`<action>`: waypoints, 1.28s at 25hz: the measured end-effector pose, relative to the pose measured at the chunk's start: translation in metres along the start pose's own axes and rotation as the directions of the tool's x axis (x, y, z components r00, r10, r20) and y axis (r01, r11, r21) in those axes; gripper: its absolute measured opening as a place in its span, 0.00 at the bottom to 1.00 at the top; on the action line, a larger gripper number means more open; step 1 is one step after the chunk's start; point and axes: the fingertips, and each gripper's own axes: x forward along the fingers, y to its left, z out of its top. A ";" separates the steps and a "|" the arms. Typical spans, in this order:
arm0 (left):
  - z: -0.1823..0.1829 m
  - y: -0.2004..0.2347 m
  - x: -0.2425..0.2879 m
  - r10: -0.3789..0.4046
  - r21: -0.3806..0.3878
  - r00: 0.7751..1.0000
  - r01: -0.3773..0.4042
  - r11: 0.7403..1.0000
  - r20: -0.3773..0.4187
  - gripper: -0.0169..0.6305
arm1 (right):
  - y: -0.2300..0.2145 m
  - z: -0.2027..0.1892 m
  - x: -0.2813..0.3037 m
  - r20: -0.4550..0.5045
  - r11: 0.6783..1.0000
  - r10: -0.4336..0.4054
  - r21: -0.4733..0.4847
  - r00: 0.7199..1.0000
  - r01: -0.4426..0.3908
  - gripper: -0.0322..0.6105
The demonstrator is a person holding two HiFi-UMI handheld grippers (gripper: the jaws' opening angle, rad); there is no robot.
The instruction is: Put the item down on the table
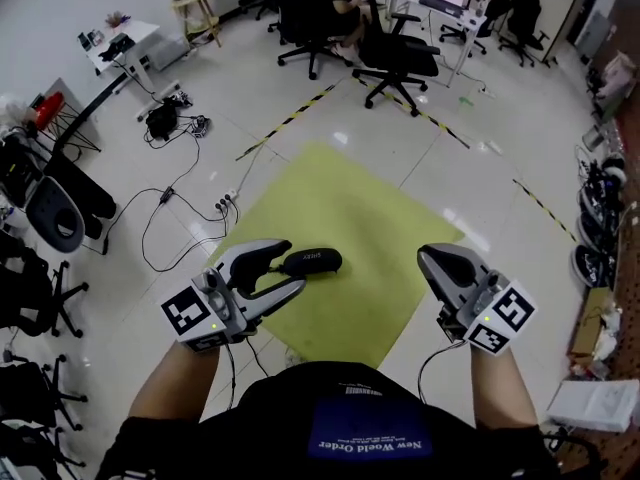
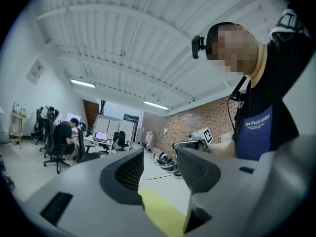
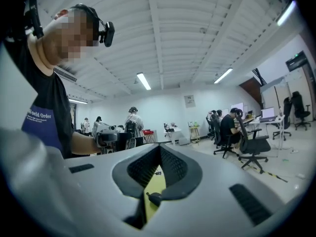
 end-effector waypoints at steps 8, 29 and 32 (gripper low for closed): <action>-0.006 -0.019 -0.007 0.031 -0.237 0.994 -0.006 0.972 0.105 0.10 | 0.020 0.001 -0.023 0.011 0.999 -0.016 0.038 1.000 0.016 0.03; -0.012 -0.046 0.016 -0.009 -0.179 1.000 0.013 0.984 0.021 0.03 | 0.015 -0.018 -0.035 0.006 0.995 -0.039 0.091 0.999 0.038 0.03; -0.014 -0.045 0.017 -0.005 -0.181 1.000 0.009 0.983 0.020 0.03 | 0.014 -0.020 -0.036 0.004 0.995 -0.039 0.090 0.999 0.038 0.03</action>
